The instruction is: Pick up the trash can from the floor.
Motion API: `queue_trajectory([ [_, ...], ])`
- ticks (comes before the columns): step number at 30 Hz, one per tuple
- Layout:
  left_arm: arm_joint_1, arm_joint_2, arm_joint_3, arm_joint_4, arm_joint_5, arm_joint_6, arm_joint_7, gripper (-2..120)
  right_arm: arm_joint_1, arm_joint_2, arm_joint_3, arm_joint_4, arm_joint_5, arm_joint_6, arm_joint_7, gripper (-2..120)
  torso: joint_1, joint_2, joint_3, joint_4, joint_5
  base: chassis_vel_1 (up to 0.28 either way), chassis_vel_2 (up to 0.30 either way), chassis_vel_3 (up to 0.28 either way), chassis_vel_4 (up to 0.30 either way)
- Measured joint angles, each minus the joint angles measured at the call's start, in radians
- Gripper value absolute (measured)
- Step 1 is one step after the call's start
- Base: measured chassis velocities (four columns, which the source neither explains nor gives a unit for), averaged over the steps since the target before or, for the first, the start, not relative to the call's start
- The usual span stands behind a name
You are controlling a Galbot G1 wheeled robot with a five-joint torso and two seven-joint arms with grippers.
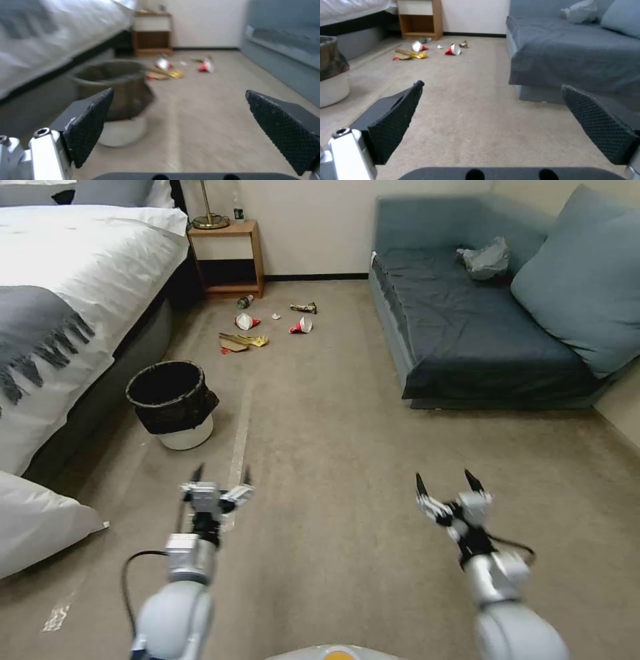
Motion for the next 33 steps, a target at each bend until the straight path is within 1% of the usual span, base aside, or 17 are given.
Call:
queue_trajectory([
  [1, -0.004, 0.010, -0.031, 0.005, -0.030, -0.009, 0.002, 97, 0.000, 0.000, 0.000, 0.000, 0.005, 0.000, -0.002, 100, 0.000, 0.000, 0.000, 0.0006, 0.0010, 0.000, 0.000, 0.000, 0.000],
  [3, -0.004, 0.013, -0.038, 0.008, -0.051, -0.015, 0.010, 97, 0.000, 0.000, -0.002, 0.000, 0.007, 0.000, -0.002, 100, 0.000, 0.000, 0.000, 0.0005, 0.0009, 0.000, 0.000, 0.000, 0.000],
  [5, 0.002, 0.015, -0.038, 0.016, -0.087, -0.027, 0.034, 97, 0.004, 0.002, -0.005, 0.000, 0.014, 0.003, -0.001, 100, 0.000, 0.000, 0.000, 0.0002, -0.0004, 0.000, 0.000, 0.000, 0.000],
  [6, 0.002, 0.015, -0.038, 0.016, -0.087, -0.027, 0.034, 97, 0.004, 0.002, -0.005, 0.000, 0.014, 0.003, -0.001, 100, 0.000, 0.000, 0.000, 0.0002, -0.0004, 0.000, 0.000, 0.000, 0.000],
  [7, 0.006, 0.016, -0.038, 0.017, -0.094, -0.037, 0.045, 97, 0.007, 0.003, -0.007, -0.001, 0.020, 0.007, 0.002, 100, 0.000, 0.000, 0.000, -0.0003, 0.0006, 0.000, 0.000, 0.000, 0.000],
  [10, 0.010, 0.015, -0.034, 0.026, -0.096, -0.051, 0.056, 97, 0.016, 0.003, -0.004, -0.005, 0.026, 0.014, 0.007, 100, 0.000, 0.000, 0.000, -0.0001, 0.0000, 0.000, 0.000, 0.000, 0.000],
  [11, 0.010, 0.015, -0.033, 0.031, -0.096, -0.057, 0.060, 97, 0.019, 0.002, -0.002, -0.006, 0.028, 0.014, 0.008, 100, 0.000, 0.000, 0.000, -0.0001, 0.0005, 0.000, 0.000, 0.000, 0.000],
  [15, 0.008, 0.014, -0.030, 0.041, -0.092, -0.066, 0.065, 97, 0.021, 0.002, 0.001, -0.006, 0.029, 0.014, 0.008, 100, 0.000, 0.000, 0.000, -0.0001, 0.0002, 0.000, 0.000, 0.000, 0.000],
  [17, 0.005, 0.011, -0.029, 0.046, -0.088, -0.072, 0.071, 93, 0.022, 0.005, 0.000, -0.006, 0.028, 0.015, 0.007, 100, 0.000, 0.000, 0.000, -0.0001, 0.0003, 0.000, 0.000, 0.000, 0.000],
  [23, 0.004, 0.011, -0.026, 0.051, -0.089, -0.086, 0.083, 93, 0.026, 0.014, -0.008, -0.008, 0.022, 0.015, 0.006, 100, 0.000, 0.000, 0.000, -0.0001, 0.0003, 0.000, 0.000, 0.000, 0.000],
  [33, 0.001, 0.011, -0.027, 0.060, -0.094, -0.098, 0.085, 93, 0.027, 0.019, -0.014, -0.008, 0.015, 0.014, 0.005, 100, 0.000, 0.000, 0.000, -0.0002, 0.0003, 0.000, 0.000, 0.000, 0.000],
])
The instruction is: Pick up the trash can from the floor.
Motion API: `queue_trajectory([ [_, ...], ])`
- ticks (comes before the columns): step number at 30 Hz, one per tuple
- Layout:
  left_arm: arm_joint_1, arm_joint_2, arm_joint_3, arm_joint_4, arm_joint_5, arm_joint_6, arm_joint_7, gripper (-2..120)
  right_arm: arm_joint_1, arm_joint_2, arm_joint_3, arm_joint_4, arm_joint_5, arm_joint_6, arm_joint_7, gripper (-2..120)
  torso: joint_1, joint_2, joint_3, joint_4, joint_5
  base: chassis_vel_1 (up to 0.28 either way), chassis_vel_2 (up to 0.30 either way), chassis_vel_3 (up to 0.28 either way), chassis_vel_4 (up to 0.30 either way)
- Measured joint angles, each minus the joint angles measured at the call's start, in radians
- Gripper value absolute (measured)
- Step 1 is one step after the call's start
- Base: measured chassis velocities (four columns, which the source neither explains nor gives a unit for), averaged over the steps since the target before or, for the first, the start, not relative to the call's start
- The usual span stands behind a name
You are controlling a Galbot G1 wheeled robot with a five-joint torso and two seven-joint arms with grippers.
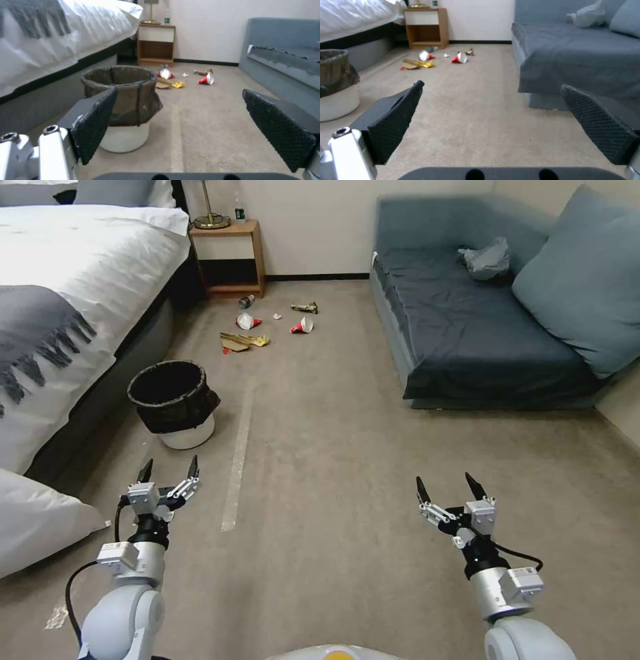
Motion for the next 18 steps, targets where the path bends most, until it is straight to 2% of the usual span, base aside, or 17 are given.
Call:
queue_trajectory([
  [12, -0.004, -0.002, 0.001, -0.001, -0.013, -0.007, 0.000, 93, -0.002, -0.001, 0.003, -0.003, 0.002, -0.001, -0.001, 100, 0.000, 0.000, 0.000, 0.0002, 0.0000, 0.080, 0.070, 0.075, 0.074],
  [18, -0.009, -0.004, 0.003, 0.006, -0.022, -0.050, 0.006, 95, 0.010, 0.004, 0.005, -0.017, 0.001, 0.028, -0.004, 100, 0.000, 0.000, 0.000, 0.0006, 0.0001, 0.086, 0.083, 0.096, 0.092],
])
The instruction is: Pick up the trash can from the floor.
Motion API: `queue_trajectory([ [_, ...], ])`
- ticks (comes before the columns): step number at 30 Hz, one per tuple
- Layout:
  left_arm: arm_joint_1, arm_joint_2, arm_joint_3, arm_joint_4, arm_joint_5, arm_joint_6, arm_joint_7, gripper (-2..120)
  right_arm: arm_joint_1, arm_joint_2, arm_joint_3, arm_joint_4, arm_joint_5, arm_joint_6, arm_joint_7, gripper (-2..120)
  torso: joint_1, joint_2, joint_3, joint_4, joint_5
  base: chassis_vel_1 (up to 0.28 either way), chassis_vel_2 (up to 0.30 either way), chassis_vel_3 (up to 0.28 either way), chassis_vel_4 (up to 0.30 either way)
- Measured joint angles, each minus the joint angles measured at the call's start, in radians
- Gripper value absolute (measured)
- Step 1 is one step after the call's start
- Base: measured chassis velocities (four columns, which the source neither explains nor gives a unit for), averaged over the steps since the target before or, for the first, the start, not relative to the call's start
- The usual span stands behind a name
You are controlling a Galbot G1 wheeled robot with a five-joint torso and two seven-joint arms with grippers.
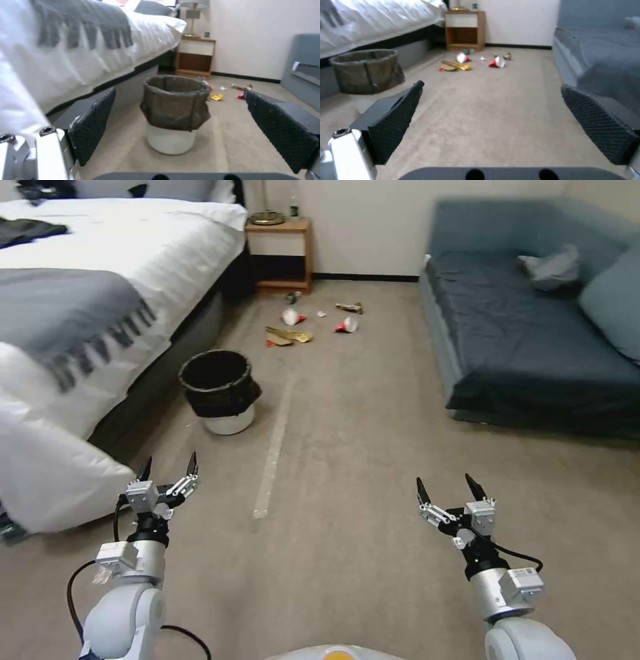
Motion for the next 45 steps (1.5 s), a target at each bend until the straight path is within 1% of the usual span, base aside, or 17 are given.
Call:
queue_trajectory([
  [4, 0.001, 0.000, 0.000, 0.000, -0.008, -0.002, 0.000, 95, -0.001, 0.000, 0.003, -0.001, -0.003, 0.009, -0.011, 100, 0.000, 0.000, 0.000, -0.0006, 0.0000, 0.028, 0.021, 0.032, 0.024],
  [5, 0.001, 0.000, 0.000, 0.000, -0.015, -0.002, 0.001, 95, 0.001, 0.001, 0.007, -0.004, -0.003, 0.030, -0.029, 100, 0.000, 0.000, 0.000, -0.0010, -0.0001, 0.000, 0.000, 0.000, 0.000],
  [9, 0.002, 0.001, 0.001, -0.003, -0.028, -0.001, 0.001, 95, 0.004, 0.004, 0.018, -0.017, -0.014, 0.069, -0.052, 100, 0.000, 0.000, 0.000, -0.0006, 0.0000, 0.000, 0.000, 0.000, 0.000],
  [12, 0.001, 0.001, 0.001, -0.004, -0.033, 0.000, -0.002, 95, 0.000, 0.003, 0.024, -0.022, -0.008, 0.080, -0.065, 100, 0.000, 0.000, 0.000, -0.0006, 0.0000, 0.000, 0.000, 0.000, 0.000],
  [16, -0.001, 0.000, 0.002, -0.004, -0.037, 0.000, -0.014, 95, -0.005, 0.002, 0.032, -0.023, 0.008, 0.082, -0.086, 100, 0.000, 0.000, 0.000, -0.0006, 0.0000, 0.000, 0.000, 0.000, 0.000],
  [22, 0.003, -0.002, 0.004, -0.004, -0.033, -0.002, -0.012, 95, 0.005, 0.004, 0.041, -0.031, 0.017, 0.085, -0.116, 100, 0.000, 0.000, 0.000, -0.0006, 0.0000, 0.000, 0.000, 0.000, 0.000],
  [30, 0.005, -0.002, 0.004, -0.004, -0.027, -0.003, -0.011, 95, 0.017, 0.006, 0.045, -0.043, 0.014, 0.085, -0.130, 100, 0.000, 0.000, 0.000, -0.0005, 0.0000, -0.003, 0.006, 0.004, -0.004],
  [45, -0.003, -0.002, 0.005, -0.003, -0.024, -0.003, -0.014, 94, 0.026, 0.010, 0.049, -0.051, 0.014, 0.089, -0.145, 100, 0.000, 0.000, 0.000, -0.0005, -0.0003, -0.107, 0.104, 0.111, -0.105],
])
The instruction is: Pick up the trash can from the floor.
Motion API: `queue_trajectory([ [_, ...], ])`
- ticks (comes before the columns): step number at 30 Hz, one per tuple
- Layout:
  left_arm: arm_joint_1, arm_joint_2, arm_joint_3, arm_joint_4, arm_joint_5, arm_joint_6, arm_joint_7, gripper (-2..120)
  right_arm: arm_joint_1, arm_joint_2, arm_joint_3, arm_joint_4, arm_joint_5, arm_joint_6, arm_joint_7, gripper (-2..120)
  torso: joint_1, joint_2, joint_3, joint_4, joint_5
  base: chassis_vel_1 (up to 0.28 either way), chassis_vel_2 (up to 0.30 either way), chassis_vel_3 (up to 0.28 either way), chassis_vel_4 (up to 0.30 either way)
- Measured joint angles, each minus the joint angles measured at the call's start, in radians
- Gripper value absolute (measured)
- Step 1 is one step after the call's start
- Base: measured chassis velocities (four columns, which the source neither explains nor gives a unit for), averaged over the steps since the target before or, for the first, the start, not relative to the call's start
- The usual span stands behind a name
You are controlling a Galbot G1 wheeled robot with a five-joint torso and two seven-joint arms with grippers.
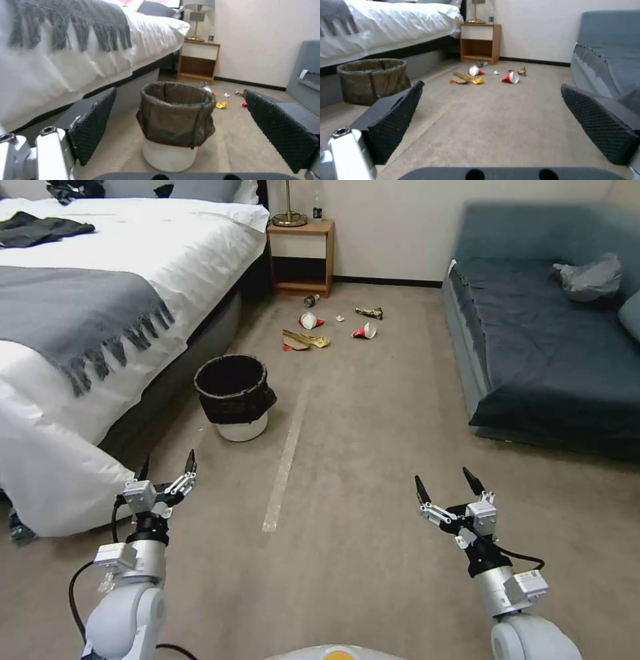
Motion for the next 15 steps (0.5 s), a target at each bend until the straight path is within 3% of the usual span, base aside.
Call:
queue_trajectory([
  [15, -0.009, 0.000, 0.000, 0.007, -0.005, 0.002, -0.011, 95, 0.000, 0.005, -0.011, -0.004, 0.000, -0.002, -0.006, 100, 0.000, 0.000, 0.000, 0.0000, 0.0003, -0.106, 0.107, 0.108, -0.106],
])
